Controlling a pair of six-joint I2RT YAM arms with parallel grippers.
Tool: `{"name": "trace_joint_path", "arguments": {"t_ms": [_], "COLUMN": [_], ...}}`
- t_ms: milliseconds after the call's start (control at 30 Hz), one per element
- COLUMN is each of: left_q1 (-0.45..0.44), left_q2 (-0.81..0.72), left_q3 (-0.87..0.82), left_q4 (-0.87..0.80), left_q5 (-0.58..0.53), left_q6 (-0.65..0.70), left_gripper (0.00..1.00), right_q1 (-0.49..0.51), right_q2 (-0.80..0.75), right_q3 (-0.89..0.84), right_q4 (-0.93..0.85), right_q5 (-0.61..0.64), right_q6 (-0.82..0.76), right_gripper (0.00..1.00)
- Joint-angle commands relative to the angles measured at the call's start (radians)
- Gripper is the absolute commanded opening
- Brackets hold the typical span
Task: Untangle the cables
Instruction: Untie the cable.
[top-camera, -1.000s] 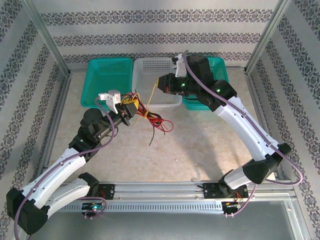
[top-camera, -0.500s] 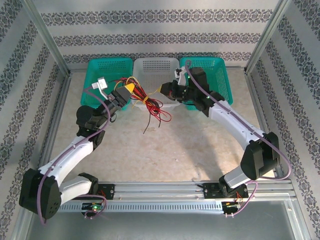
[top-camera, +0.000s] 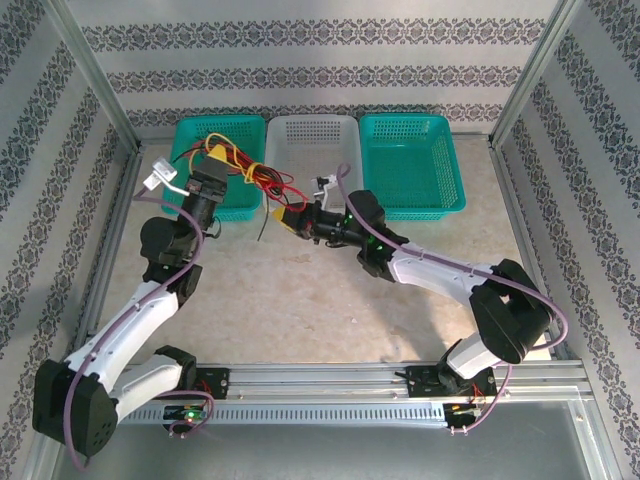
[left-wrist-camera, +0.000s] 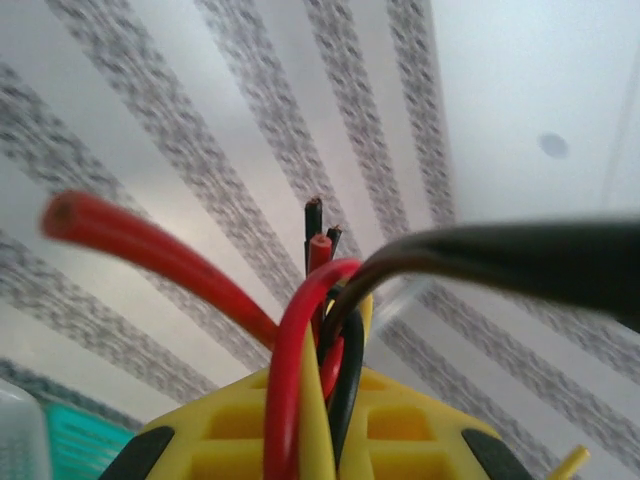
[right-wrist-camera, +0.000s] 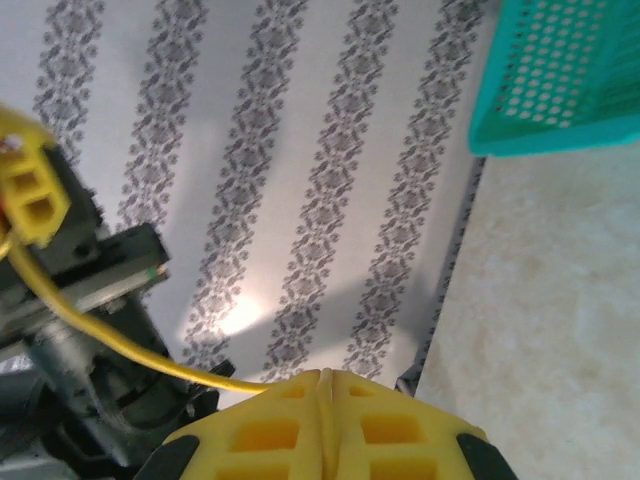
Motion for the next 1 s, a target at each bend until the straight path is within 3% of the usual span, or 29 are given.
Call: {"name": "trace_joint_path", "arguments": {"t_ms": [0,300,600,800,967], "left_q1": [0.007,0.007,0.005,0.004,0.004], "left_q2": [-0.032,-0.077,-0.138,-0.164,-0.116], "left_q3": [0.038,0.027,-0.063,-0.124,-0.143], "left_q4": [-0.157,-0.416,-0.506,-0.433,-0.217], "left_q5": [-0.204,-0.271,-0.208,0.059,0.41], "left_q6": [0.124,0.25,0.285,0.27,0.17], "left_gripper": [0.0,0.0,0.0,0.0,0.0], "right_q1": [0.065,0.105,0.063,-0.085,-0.229], "right_q2": [-0.045,-0.148,-0.258,-0.242,-0.169], "right_q3": [0.014,0.139,0.449,0.613,0.789], "right_q4": [0.1,-0.103,-0.56,-0.788,-1.005], "right_q5": [0.012,-0.041,0.004,0.057,0.077], "right_q6": [-0.008,-0.153,-0.459,-0.531,-0.572], "right_gripper": [0.0,0.0,0.0,0.0,0.0]}}
